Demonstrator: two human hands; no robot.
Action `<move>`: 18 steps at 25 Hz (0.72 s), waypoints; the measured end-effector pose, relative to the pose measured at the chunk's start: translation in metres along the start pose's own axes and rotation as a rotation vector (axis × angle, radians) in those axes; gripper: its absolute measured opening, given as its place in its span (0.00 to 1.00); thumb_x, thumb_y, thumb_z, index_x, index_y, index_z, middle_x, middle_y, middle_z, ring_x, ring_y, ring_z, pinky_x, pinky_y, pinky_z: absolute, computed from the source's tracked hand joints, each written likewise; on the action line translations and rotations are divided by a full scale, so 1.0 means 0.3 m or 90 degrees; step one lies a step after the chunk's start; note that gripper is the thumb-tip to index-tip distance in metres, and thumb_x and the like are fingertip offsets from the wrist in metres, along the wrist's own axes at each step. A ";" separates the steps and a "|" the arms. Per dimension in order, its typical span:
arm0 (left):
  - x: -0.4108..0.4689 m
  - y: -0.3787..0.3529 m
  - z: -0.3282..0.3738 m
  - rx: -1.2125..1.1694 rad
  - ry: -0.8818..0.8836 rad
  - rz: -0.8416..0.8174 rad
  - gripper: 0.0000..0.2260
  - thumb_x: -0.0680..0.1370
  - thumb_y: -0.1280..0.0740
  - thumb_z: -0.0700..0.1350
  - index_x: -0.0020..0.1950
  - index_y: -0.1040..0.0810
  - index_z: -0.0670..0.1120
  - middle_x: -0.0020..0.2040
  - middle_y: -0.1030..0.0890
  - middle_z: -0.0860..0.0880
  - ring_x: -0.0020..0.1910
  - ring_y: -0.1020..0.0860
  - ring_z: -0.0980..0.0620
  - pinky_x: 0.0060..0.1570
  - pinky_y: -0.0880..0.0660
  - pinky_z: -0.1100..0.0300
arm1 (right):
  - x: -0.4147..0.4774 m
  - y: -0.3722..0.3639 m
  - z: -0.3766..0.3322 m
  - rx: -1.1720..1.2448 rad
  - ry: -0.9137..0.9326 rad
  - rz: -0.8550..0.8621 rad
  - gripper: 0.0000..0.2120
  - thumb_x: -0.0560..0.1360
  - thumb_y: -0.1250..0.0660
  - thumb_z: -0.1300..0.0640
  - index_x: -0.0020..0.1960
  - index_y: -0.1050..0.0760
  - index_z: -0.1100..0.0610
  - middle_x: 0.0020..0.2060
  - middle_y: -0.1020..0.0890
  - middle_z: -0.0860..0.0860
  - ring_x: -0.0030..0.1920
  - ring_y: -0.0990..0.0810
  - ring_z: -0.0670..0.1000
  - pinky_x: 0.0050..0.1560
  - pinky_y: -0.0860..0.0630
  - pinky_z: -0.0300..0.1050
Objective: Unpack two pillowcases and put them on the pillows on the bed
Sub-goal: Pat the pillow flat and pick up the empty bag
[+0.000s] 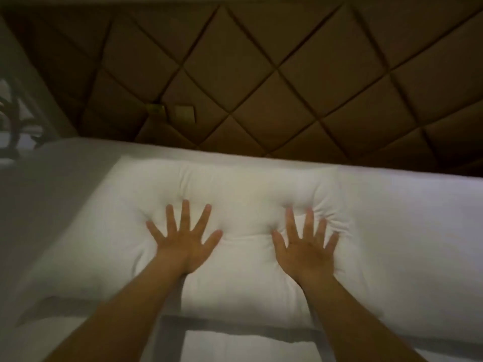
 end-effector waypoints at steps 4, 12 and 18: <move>0.128 -0.080 -0.014 0.000 0.007 0.057 0.32 0.70 0.69 0.76 0.69 0.78 0.67 0.75 0.75 0.50 0.75 0.71 0.38 0.64 0.70 0.27 | 0.084 -0.087 0.002 -0.056 -0.027 0.039 0.37 0.74 0.64 0.28 0.79 0.61 0.42 0.79 0.52 0.58 0.77 0.50 0.66 0.73 0.56 0.70; 0.043 -0.067 -0.009 0.020 0.012 0.077 0.33 0.70 0.69 0.75 0.70 0.77 0.65 0.76 0.74 0.48 0.75 0.70 0.37 0.65 0.69 0.28 | 0.030 -0.050 0.010 -0.099 -0.010 0.035 0.39 0.72 0.70 0.27 0.79 0.64 0.42 0.79 0.55 0.57 0.78 0.52 0.65 0.74 0.54 0.68; -0.116 -0.115 -0.022 0.039 0.005 0.015 0.31 0.72 0.69 0.72 0.72 0.75 0.64 0.78 0.69 0.47 0.77 0.66 0.38 0.68 0.66 0.29 | -0.150 -0.052 0.021 -0.039 0.025 -0.149 0.31 0.78 0.64 0.33 0.77 0.70 0.40 0.79 0.64 0.52 0.78 0.61 0.61 0.76 0.61 0.63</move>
Point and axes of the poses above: each hand's wrist, its own x-axis towards the middle knuckle, its own y-axis out of the back of the hand, z = x × y, the point moved 7 cm from there along x, towards the middle knuckle
